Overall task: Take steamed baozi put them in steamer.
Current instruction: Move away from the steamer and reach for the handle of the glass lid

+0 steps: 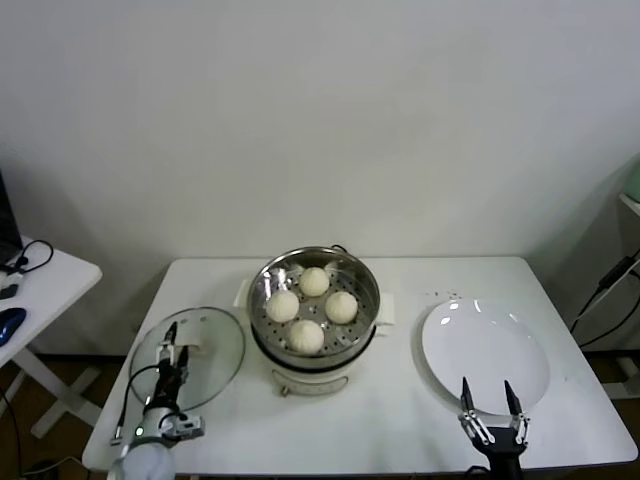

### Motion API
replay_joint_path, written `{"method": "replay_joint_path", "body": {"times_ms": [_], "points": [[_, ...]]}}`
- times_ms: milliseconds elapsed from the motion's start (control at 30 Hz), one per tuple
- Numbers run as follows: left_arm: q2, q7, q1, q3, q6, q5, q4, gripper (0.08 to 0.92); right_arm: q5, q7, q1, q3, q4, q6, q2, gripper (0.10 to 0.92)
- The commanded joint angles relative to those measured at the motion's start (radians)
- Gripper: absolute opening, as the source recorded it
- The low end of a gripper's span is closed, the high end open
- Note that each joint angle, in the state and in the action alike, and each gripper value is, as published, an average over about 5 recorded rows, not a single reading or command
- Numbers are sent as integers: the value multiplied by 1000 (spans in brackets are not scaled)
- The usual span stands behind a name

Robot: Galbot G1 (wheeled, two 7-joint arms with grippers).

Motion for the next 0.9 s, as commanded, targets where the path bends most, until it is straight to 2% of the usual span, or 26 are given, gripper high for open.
{"method": "replay_joint_path", "body": {"times_ms": [33,267,367,900], "points": [[-2,2,-6,3,5,1,10,823,-1,-1,-1,0,3,2,1,823],[-4,3,-2,3,4,2,4,821,0,-1,-2,-3,3,4,4,823],[-4,5,-2,5,1,2,5,792,-1,-2,-4,-4,5,5,5,823],[-1,6,3,9,1,6,23,337,1,-4,-23,2,33,11,12,823]]}}
